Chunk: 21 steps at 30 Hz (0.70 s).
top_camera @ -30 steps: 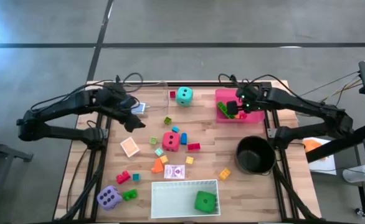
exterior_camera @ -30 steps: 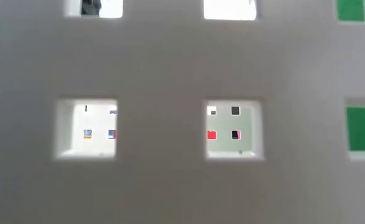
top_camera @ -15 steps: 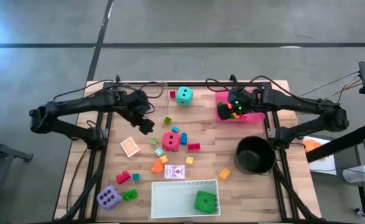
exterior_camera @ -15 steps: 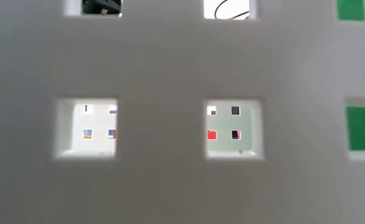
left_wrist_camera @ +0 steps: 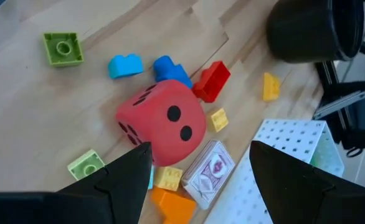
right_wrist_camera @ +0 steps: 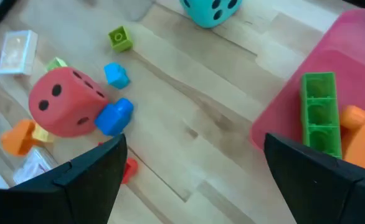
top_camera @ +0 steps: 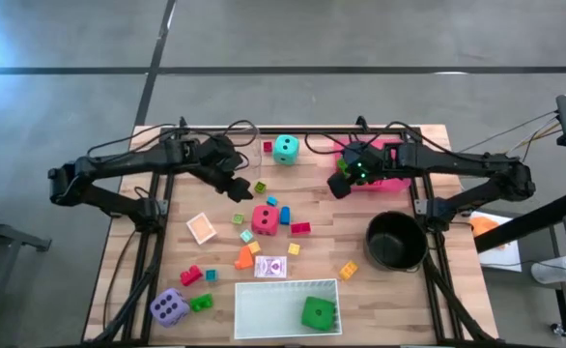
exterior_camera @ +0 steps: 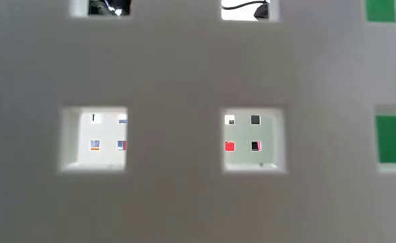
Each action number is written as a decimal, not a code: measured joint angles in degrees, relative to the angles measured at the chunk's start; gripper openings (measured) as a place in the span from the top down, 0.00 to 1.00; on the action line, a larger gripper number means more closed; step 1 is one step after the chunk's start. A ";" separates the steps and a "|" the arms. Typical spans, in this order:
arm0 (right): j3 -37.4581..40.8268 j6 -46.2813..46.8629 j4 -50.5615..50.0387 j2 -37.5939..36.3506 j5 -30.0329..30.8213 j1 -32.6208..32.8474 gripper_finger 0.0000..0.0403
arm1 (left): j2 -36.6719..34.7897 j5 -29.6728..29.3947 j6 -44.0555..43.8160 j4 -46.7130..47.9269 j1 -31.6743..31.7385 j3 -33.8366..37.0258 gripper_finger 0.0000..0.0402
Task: Pick & Place Toys
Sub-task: Put the red dice into the white bin
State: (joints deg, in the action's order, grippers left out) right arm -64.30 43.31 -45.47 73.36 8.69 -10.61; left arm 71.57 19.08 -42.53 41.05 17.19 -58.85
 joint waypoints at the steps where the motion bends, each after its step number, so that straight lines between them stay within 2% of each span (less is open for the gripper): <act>1: 0.05 0.00 -0.01 0.01 0.00 0.00 0.08 | 0.09 0.02 -0.77 -0.13 -0.07 0.00 0.32; 6: 0.07 -0.02 0.26 -0.12 0.25 0.26 0.08 | 1.57 -0.12 -3.93 -1.28 -0.53 0.00 0.32; 12: 0.15 -0.22 0.46 -0.19 0.36 0.40 0.08 | 7.24 -1.64 -8.26 -2.37 -1.66 0.04 0.32; 21: 0.33 -0.46 0.54 -0.19 0.59 2.51 0.08 | 14.28 -4.24 -8.97 -4.04 -2.36 0.04 0.32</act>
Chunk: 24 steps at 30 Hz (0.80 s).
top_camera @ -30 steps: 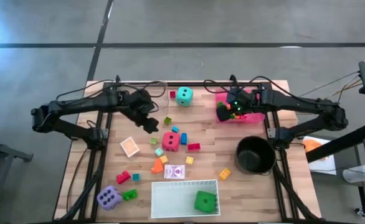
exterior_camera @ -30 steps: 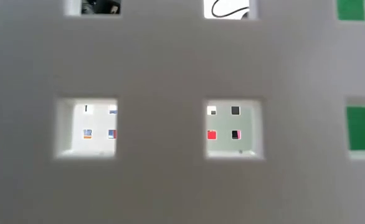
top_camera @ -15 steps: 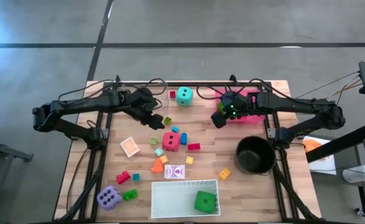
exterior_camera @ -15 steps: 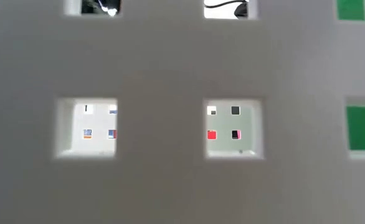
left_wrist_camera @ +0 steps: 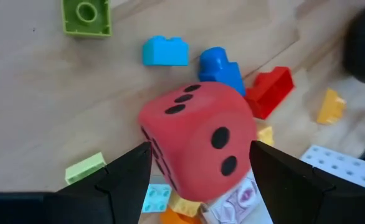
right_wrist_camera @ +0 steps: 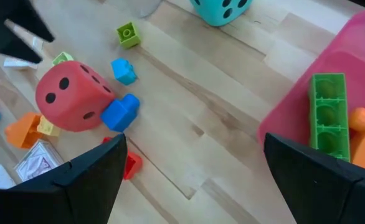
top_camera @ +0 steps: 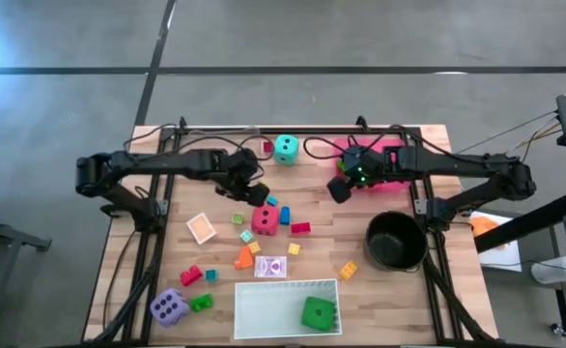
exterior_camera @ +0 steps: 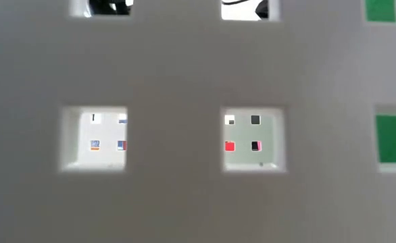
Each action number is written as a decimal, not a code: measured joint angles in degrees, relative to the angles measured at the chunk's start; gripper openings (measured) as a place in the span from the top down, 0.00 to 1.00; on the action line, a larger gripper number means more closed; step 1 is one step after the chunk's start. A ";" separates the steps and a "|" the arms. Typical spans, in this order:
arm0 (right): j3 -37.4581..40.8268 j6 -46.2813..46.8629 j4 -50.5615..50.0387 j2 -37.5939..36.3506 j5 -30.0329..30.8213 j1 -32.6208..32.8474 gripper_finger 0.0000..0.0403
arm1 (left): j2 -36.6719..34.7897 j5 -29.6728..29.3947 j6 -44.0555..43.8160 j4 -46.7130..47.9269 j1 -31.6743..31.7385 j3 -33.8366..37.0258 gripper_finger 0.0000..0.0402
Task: Pick & Place Toys
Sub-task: Put the red dice into the white bin
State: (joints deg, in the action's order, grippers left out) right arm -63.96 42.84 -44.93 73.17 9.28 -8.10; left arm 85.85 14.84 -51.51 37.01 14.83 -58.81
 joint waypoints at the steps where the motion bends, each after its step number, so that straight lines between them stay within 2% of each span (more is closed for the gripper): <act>1: 0.00 -0.01 0.00 0.00 0.11 0.31 0.08 | 0.40 -0.01 -0.01 0.01 -0.02 0.00 0.32; 6: 0.00 -0.63 0.06 0.00 0.41 1.49 0.08 | 1.66 0.17 1.88 -0.46 -0.79 0.11 0.32; 11: -0.02 -6.14 0.33 0.00 -0.33 2.68 0.08 | 1.16 0.19 16.67 -2.93 -1.35 0.11 0.32; 14: -0.07 -6.86 0.34 0.00 -0.65 2.63 0.08 | 0.87 0.14 26.92 -3.13 -2.60 -0.16 0.32; 16: -0.07 -6.86 0.35 0.00 -0.61 2.58 0.08 | 0.87 -0.31 30.55 -2.98 -3.66 -0.08 0.32; 24: -0.07 -6.56 0.48 0.00 -0.81 2.60 0.08 | 0.89 -1.92 30.60 -4.23 -4.40 -0.07 0.32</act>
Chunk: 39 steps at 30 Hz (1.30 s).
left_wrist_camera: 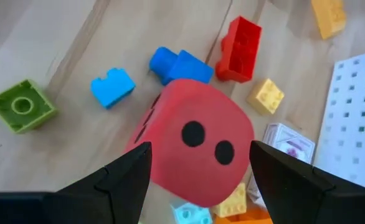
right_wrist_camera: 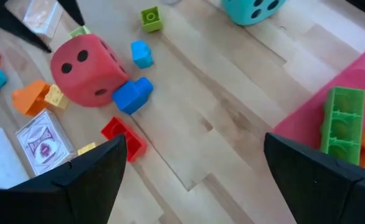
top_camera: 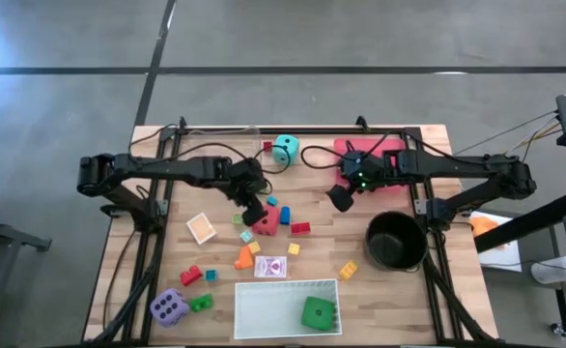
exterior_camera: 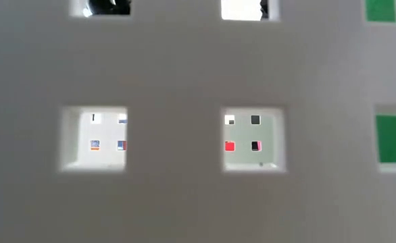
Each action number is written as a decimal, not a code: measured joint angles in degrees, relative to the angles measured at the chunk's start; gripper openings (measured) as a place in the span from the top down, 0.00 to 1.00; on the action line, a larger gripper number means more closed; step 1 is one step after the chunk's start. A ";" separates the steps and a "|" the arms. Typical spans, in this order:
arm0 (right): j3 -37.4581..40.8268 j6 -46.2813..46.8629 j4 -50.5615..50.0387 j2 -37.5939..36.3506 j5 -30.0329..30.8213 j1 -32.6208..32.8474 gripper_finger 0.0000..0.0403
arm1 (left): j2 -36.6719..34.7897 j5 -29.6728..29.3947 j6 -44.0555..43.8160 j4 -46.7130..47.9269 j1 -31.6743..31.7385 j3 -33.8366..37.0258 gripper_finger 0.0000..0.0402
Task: Pick & Place Toys
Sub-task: Put the red dice into the white bin
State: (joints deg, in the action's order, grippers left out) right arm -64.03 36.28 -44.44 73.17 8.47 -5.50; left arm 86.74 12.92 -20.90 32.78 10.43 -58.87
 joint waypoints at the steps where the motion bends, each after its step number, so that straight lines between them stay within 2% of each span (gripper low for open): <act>1: 0.00 0.02 0.07 0.00 0.01 0.01 0.08 | 0.00 -0.97 -1.51 -0.16 0.20 -0.02 0.32; 4: 0.00 0.41 0.11 0.00 -0.02 0.02 0.08 | 0.00 -5.95 -6.84 -0.39 0.55 0.02 0.32; 6: 0.00 0.67 0.13 0.00 0.00 0.02 0.08 | 0.00 -7.79 -5.43 -0.43 0.60 0.02 0.32; 8: 0.00 0.76 0.18 0.00 0.03 0.02 0.08 | 0.00 -7.57 -1.70 -0.42 0.43 0.00 0.32; 14: 0.00 0.80 0.26 0.00 0.02 0.02 0.08 | 0.04 -7.43 -3.49 -0.43 0.20 0.01 0.32; 19: 0.00 0.80 0.26 0.00 0.04 0.02 0.08 | 0.11 -7.38 0.27 0.54 -1.20 0.01 0.31; 23: 0.00 0.80 0.26 0.00 0.04 0.02 0.08 | 0.09 -7.42 4.38 0.72 -3.69 0.02 0.24; 26: 0.00 0.80 0.26 0.00 0.04 0.02 0.08 | 0.11 -7.85 6.33 0.49 -5.75 0.01 0.14; 29: 0.00 0.80 0.26 0.00 0.04 0.02 0.08 | 0.11 -10.78 7.52 -0.24 -7.26 -0.04 0.03; 35: 0.02 0.80 0.26 0.00 0.09 0.19 0.08 | 0.11 -14.44 12.09 -0.44 -8.53 -0.02 0.07; 39: 0.02 0.78 0.27 0.00 0.21 0.63 0.08 | 0.11 -14.53 16.53 -0.44 -8.98 0.00 0.05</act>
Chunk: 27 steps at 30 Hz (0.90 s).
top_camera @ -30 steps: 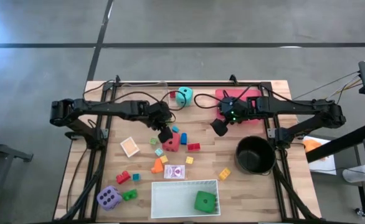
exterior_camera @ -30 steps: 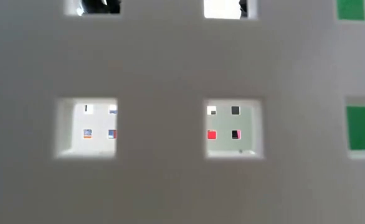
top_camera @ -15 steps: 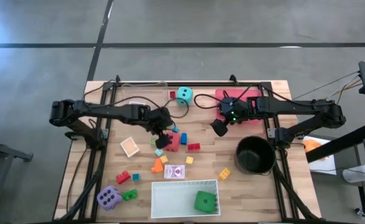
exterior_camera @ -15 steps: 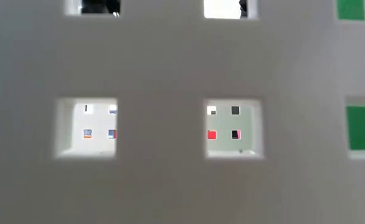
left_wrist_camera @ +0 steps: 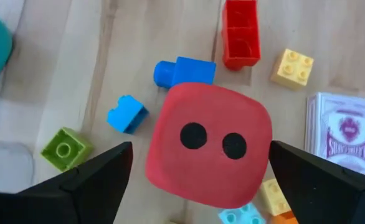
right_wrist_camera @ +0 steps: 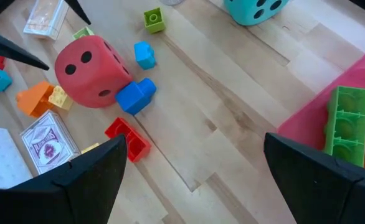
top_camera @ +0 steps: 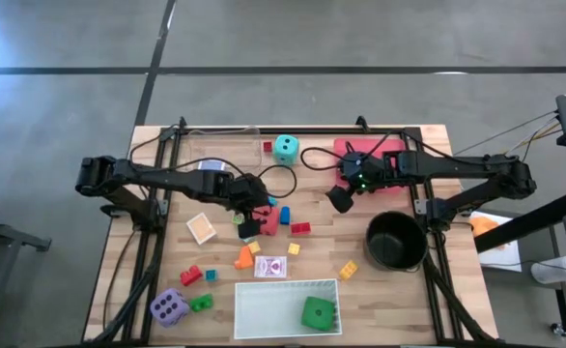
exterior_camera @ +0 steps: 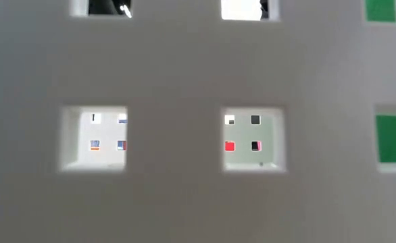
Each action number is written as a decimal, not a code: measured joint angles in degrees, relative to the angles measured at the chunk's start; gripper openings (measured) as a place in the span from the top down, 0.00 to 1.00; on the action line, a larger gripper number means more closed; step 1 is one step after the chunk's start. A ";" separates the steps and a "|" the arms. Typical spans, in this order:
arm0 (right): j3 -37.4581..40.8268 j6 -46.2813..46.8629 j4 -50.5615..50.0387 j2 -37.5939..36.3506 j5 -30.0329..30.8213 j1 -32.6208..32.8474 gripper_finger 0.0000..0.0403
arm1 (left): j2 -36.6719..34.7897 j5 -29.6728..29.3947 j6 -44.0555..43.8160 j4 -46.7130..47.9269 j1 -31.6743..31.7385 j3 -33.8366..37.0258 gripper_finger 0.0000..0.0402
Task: Pick & Place Toys
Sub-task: Put the red dice into the white bin
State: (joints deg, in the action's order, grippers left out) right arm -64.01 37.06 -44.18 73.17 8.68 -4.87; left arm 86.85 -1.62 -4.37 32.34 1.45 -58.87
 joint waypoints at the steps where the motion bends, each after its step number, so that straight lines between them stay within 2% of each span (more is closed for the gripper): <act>1: 0.00 0.00 0.00 0.00 0.02 0.13 0.08 | 0.00 0.01 1.30 -0.01 -0.14 0.00 0.03; 5: 0.02 0.00 0.02 0.00 0.18 0.86 0.08 | 0.00 -0.25 4.16 -0.38 -0.30 0.03 0.02; 9: 0.02 0.23 0.05 0.00 0.30 1.01 0.08 | 0.22 -5.23 -0.38 -2.52 -0.17 0.04 0.05; 15: 0.04 1.77 0.19 0.00 0.43 1.16 0.08 | 0.51 -11.43 -1.07 -3.02 -0.59 0.02 0.06; 23: 0.04 1.95 0.24 0.00 0.43 1.28 0.08 | 0.52 -11.59 -2.53 -2.77 -0.94 -0.04 0.06; 27: 0.04 1.95 0.27 0.00 0.42 1.28 0.08 | 0.67 -8.42 -2.41 -1.18 -1.88 0.00 0.06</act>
State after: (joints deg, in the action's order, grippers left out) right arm -63.96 39.00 -43.91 73.17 9.10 -3.60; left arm 87.52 -10.03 -6.78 31.16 -0.43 -58.87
